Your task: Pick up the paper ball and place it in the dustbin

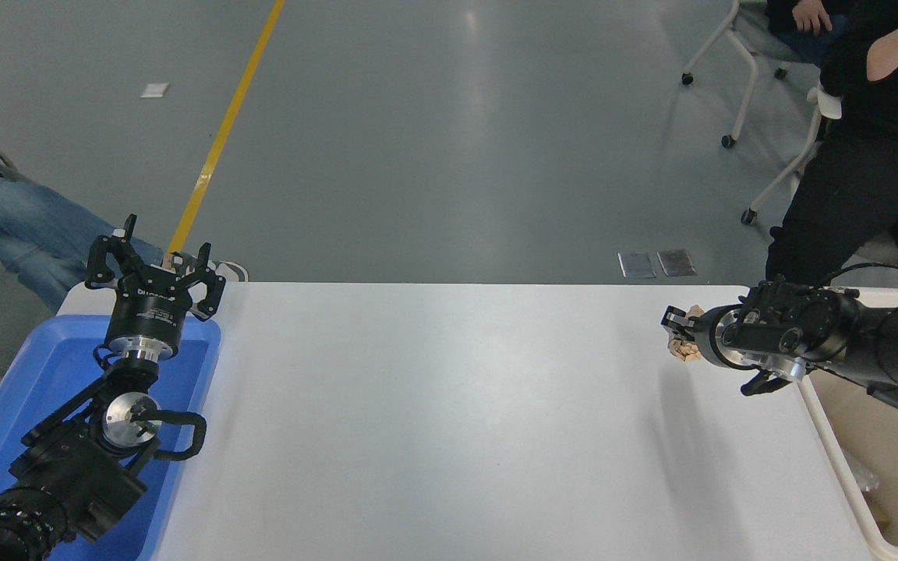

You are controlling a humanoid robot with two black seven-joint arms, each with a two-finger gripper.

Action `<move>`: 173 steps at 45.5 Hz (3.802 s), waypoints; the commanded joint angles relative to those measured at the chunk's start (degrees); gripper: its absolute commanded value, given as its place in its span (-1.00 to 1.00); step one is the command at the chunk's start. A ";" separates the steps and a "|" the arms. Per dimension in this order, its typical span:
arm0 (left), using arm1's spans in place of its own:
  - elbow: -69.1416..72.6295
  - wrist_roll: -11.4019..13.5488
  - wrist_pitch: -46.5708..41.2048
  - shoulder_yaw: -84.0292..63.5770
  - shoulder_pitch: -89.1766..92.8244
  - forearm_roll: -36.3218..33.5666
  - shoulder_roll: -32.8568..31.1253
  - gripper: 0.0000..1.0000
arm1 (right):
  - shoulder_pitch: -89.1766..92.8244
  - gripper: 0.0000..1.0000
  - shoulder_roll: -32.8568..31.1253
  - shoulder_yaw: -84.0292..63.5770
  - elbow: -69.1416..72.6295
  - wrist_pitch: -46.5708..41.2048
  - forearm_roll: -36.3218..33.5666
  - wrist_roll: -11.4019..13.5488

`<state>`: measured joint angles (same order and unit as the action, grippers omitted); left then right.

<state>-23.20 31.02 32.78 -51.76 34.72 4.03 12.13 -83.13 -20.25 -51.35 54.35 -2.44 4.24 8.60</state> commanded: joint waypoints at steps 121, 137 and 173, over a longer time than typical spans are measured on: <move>-0.01 0.00 0.00 -0.01 0.00 0.01 0.00 0.98 | 43.58 1.00 -4.01 27.79 -48.37 9.11 -7.06 0.28; -0.01 0.00 0.00 -0.09 0.00 0.01 0.00 0.98 | 43.94 1.00 -4.01 27.27 -47.93 8.59 -7.06 0.28; -0.01 0.00 0.00 0.00 0.00 0.01 0.00 0.98 | 8.88 1.00 -1.73 7.67 -31.33 2.53 -5.91 0.28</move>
<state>-23.20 31.03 32.78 -51.78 34.72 4.03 12.13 -62.56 -23.77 -38.25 15.55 2.74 -2.16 8.80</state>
